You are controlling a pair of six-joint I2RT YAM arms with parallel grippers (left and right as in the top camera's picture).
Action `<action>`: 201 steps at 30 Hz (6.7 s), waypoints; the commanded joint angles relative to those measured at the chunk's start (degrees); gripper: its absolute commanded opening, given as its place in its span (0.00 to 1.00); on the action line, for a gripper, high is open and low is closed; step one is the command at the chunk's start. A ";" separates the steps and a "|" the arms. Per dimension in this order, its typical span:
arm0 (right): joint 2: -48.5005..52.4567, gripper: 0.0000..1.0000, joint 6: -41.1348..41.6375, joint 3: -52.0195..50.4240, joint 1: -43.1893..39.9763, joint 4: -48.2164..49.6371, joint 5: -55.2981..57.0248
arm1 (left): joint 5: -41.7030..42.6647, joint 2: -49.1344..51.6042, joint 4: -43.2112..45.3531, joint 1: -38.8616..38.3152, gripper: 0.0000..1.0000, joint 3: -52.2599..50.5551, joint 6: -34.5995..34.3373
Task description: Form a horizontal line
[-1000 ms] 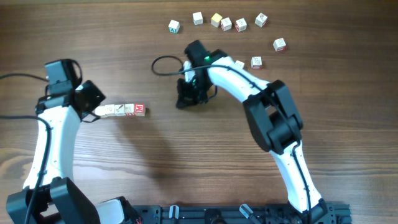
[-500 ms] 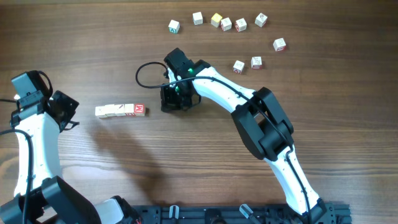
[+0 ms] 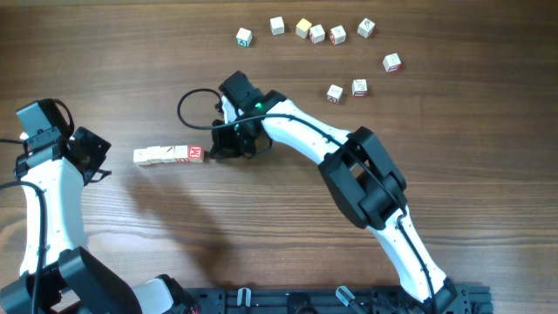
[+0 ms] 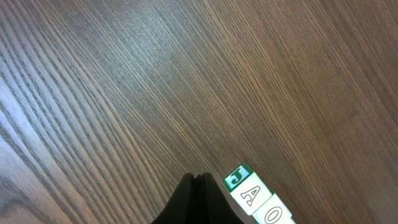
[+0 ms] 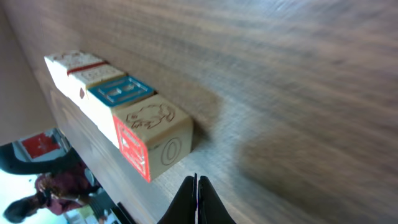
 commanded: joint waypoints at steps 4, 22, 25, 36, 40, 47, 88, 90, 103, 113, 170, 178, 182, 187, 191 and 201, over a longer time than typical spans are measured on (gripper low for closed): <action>0.74 0.04 1.75 -0.35 1.01 4.37 1.95 | -0.79 -0.72 -0.15 0.31 0.04 0.70 -0.74; 0.74 0.04 2.56 -0.35 1.03 6.08 3.39 | -0.79 -0.74 -0.22 0.31 0.04 0.70 -0.72; 0.74 0.04 2.58 -0.35 1.03 6.84 2.05 | -0.79 -0.74 -0.24 0.31 0.04 0.70 -0.72; 0.74 0.04 2.86 -0.35 1.01 6.71 2.12 | -0.79 -0.72 -0.22 0.33 0.04 0.70 -0.72; 0.74 0.04 2.19 -0.35 1.01 5.40 2.93 | -0.79 -0.74 -0.22 0.31 0.04 0.70 -0.72; 0.74 0.04 1.05 -0.35 1.03 3.15 5.81 | -0.79 -0.72 -0.22 0.33 0.04 0.70 -0.55; 0.72 0.05 -1.86 -0.35 -2.01 -13.86 18.36 | 3.06 -0.72 -1.62 0.31 0.04 0.70 -0.66; 0.72 0.04 -5.49 -0.35 -3.48 -19.17 22.53 | 7.54 -0.74 -0.44 0.31 0.04 0.70 -0.63; 0.72 0.11 -8.20 -0.33 -7.61 -28.52 25.05 | 25.66 -0.74 12.44 -8.55 0.04 0.70 5.51; 0.72 0.17 -9.73 -0.31 -10.25 -35.30 25.03 | 16.11 -0.74 14.93 -24.65 0.04 1.22 5.42; 0.72 0.25 -9.53 -0.31 -10.25 -30.97 20.94 | -3.06 15.65 8.98 -16.61 0.04 1.11 14.53; 0.72 0.25 -9.51 -0.31 -10.25 -30.95 20.94 | -2.21 15.65 8.31 -16.61 0.04 1.11 14.53; 0.72 0.25 -9.53 -0.31 -10.25 -30.93 20.94 | -2.21 15.65 7.85 -16.61 0.04 1.11 14.53; 0.72 0.24 -9.53 -0.31 -10.25 -30.91 20.96 | -2.21 15.65 7.65 -16.61 0.04 1.11 14.53; 0.72 0.24 -9.53 -0.31 -10.25 -30.82 20.96 | -2.21 15.65 7.52 -16.61 0.04 1.11 14.53; 0.72 0.25 -9.51 -0.31 -10.25 -30.80 20.94 | -2.21 15.65 7.21 -16.61 0.04 1.11 14.53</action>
